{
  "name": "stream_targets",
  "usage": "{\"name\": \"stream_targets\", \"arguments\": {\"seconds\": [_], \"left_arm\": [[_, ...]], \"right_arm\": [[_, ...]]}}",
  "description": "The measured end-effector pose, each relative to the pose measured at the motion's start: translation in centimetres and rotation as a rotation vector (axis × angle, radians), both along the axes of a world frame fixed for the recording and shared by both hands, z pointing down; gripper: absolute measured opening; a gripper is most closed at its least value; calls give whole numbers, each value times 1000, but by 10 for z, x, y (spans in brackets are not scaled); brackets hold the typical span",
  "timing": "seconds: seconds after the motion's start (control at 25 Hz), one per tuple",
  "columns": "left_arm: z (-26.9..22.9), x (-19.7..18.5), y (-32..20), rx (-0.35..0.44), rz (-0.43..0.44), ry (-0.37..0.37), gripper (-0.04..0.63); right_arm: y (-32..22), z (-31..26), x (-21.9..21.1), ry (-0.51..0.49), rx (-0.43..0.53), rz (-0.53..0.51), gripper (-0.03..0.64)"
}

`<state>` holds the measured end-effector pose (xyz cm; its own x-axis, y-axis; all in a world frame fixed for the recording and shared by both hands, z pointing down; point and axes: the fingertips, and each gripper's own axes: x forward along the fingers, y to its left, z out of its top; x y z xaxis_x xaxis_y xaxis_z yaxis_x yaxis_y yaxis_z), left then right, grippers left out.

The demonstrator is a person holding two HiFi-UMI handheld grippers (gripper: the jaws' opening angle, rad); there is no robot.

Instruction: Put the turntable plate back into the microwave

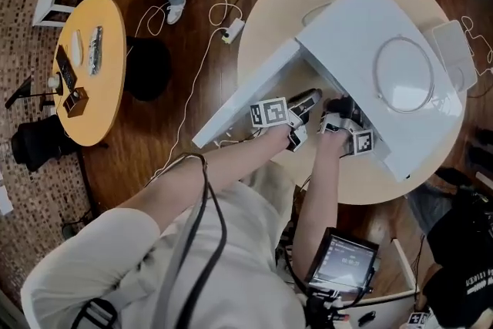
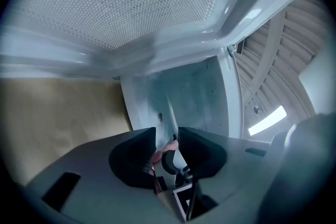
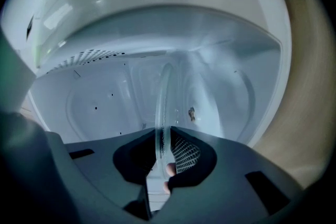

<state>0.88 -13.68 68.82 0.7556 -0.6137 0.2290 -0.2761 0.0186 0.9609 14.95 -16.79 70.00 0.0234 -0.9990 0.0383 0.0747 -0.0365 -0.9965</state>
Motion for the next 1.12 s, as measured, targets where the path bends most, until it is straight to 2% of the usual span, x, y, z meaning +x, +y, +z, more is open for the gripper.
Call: {"name": "stream_targets", "arguments": {"seconds": [0.16,0.28,0.48,0.76,0.96,1.12], "left_arm": [[6,6,-6,17,24,-58,118],[12,8,-10,16,33,-73,118],[12,17,-22,29,32,-44,118],[20,37,-36,36,80,-69,118],[24,32,-39,20,87,-36,117],[17,32,-41,49,102,-4,117]], "right_arm": [[0,4,2,3,-21,5,41],[0,6,2,7,-36,6,41],[0,10,1,8,-50,4,41],[-2,10,0,17,-98,-8,40],[-6,14,-6,20,-114,-17,37],[-2,18,-4,25,-122,-17,35]]}}
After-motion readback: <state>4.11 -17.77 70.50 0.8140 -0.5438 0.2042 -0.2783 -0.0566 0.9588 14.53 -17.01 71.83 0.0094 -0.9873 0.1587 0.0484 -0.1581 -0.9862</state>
